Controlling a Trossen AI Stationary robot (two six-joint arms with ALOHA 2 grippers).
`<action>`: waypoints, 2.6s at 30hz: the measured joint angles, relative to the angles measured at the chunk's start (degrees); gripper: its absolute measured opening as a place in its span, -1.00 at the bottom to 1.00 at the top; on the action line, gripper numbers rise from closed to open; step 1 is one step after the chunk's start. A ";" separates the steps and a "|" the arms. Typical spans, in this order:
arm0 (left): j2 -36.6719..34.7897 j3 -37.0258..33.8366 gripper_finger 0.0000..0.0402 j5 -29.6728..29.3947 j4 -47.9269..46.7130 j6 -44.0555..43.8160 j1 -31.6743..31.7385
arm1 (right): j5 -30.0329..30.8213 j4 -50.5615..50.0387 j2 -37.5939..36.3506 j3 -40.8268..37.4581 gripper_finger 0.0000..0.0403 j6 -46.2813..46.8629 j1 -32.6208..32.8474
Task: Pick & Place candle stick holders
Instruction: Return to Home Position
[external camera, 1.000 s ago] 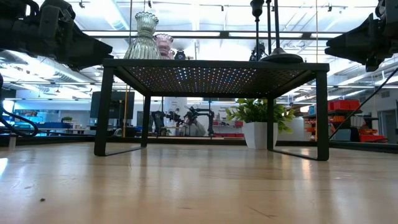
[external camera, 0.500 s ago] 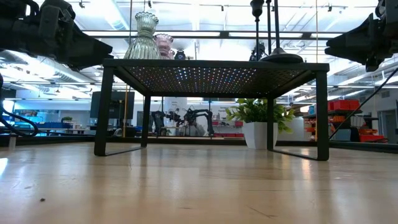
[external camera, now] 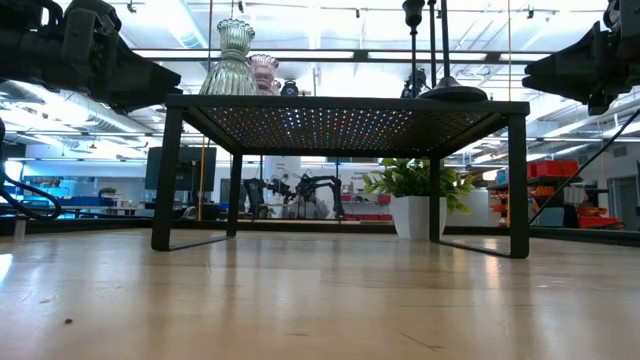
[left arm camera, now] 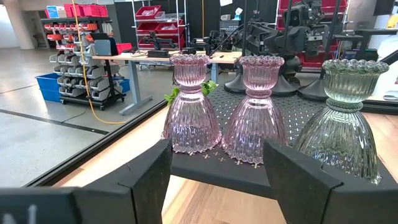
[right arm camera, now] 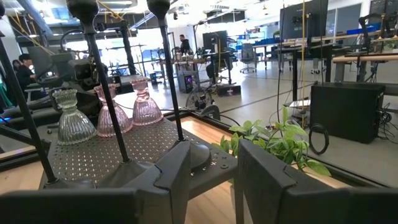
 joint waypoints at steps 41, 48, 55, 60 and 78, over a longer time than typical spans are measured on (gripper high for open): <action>-23.18 -3.93 0.26 -0.04 -11.13 -0.43 14.75 | 3.29 -28.78 0.02 -0.04 -0.35 3.02 -2.27; -22.99 -3.93 0.26 -0.22 -11.20 -0.43 21.24 | 3.02 -27.33 -3.06 -0.04 -0.35 3.02 -12.13; -22.97 -3.96 0.26 -0.22 -11.23 -0.43 26.08 | 2.90 -32.22 -6.68 -0.04 -0.35 3.01 -20.96; -22.97 -3.98 0.26 -0.20 -11.22 -0.43 28.89 | 3.49 -32.20 -7.19 -0.05 -0.35 2.99 -23.27; -22.86 -4.00 0.26 -0.21 -11.22 -0.43 34.64 | 1.33 -31.46 -6.88 -0.04 -0.35 2.99 -23.40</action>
